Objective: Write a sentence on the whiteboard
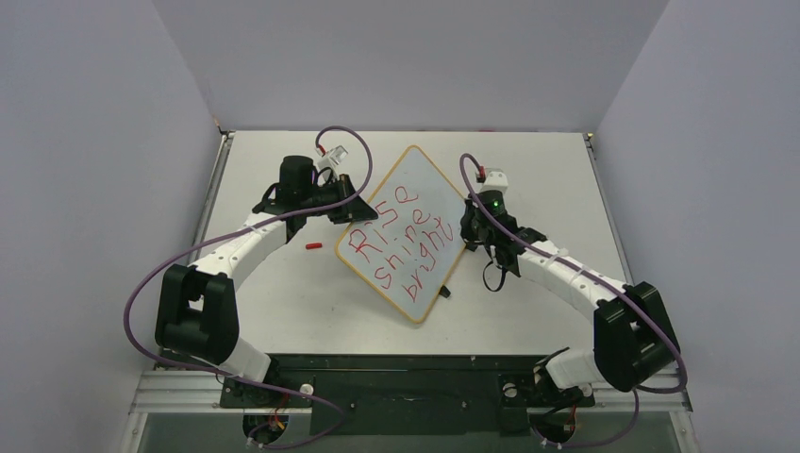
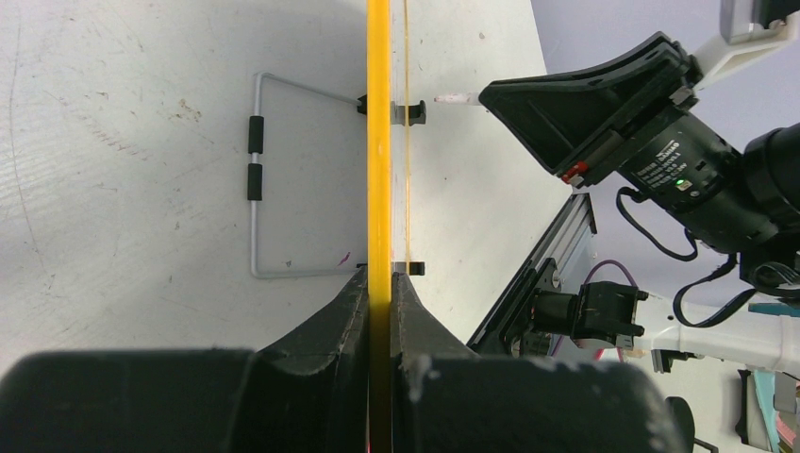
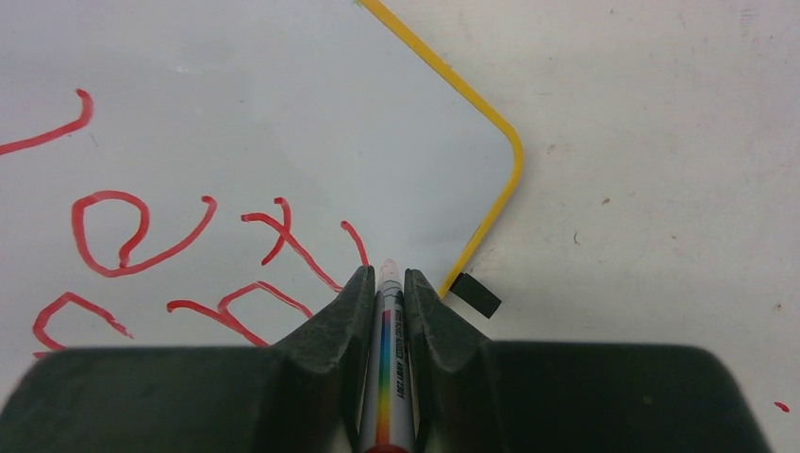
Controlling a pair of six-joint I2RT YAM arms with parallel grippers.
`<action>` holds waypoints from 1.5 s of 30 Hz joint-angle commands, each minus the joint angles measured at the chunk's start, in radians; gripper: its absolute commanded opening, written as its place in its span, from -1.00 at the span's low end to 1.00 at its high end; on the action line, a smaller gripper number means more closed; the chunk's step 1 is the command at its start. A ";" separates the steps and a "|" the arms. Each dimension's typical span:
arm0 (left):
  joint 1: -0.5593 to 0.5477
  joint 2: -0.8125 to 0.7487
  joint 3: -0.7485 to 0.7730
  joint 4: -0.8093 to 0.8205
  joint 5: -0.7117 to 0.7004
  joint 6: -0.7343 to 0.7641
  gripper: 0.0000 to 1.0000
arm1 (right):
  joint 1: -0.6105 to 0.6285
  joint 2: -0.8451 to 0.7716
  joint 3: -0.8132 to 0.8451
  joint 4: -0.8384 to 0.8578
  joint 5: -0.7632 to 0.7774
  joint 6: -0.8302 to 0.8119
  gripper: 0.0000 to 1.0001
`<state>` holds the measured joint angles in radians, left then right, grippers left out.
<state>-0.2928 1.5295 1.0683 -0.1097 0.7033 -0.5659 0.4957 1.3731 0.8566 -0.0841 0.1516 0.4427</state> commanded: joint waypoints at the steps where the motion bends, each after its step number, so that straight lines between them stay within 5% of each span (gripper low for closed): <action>1: 0.004 -0.036 0.026 0.052 -0.017 0.027 -1.00 | -0.011 0.040 -0.005 0.057 0.031 0.031 -1.00; 13: 0.004 -0.023 0.037 0.034 -0.031 0.031 -1.00 | -0.020 0.100 -0.010 0.115 -0.013 0.045 -1.00; 45: 0.044 0.101 0.042 -0.018 -0.133 0.094 -1.00 | -0.024 -0.218 -0.139 0.036 -0.001 0.060 -1.00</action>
<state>-0.2695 1.5818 1.0851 -0.1226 0.7113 -0.5564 0.4774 1.2007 0.7250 -0.0654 0.1425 0.4889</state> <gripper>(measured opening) 0.040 0.101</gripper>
